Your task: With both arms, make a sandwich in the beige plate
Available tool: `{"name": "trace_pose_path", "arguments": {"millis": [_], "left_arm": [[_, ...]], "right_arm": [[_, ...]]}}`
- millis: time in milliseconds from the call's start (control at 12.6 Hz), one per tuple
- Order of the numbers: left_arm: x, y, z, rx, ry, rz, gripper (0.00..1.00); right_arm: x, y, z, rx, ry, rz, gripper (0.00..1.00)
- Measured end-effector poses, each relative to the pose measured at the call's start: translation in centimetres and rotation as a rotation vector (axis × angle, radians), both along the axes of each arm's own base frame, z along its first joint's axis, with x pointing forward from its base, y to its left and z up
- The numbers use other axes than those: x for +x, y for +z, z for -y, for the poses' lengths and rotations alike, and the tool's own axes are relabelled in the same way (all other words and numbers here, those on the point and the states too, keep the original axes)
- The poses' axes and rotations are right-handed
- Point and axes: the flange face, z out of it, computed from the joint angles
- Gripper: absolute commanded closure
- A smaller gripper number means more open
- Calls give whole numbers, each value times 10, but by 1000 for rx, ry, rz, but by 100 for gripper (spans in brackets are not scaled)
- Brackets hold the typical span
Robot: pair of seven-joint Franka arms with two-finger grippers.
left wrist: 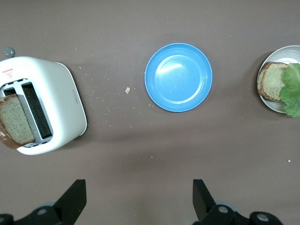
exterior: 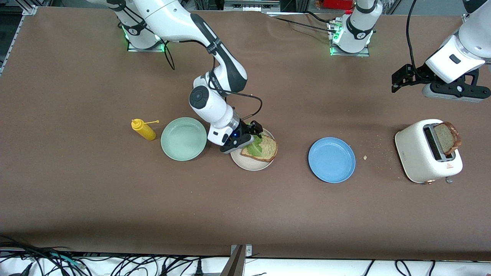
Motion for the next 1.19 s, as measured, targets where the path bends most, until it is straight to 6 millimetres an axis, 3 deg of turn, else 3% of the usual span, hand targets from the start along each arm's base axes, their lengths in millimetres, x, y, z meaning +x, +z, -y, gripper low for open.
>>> {"name": "trace_pose_path", "arguments": {"millis": [318,477,794,1192], "left_arm": [[0,0,0,0,0,0,0],[0,0,0,0,0,0,0],[0,0,0,0,0,0,0],[0,0,0,0,0,0,0]], "right_arm": [[16,31,39,0,-7,-105,0],[19,34,62,-2,-34,-128,0],[18,28,107,-13,-88,-172,0],[3,54,134,-7,-100,-203,0]]}}
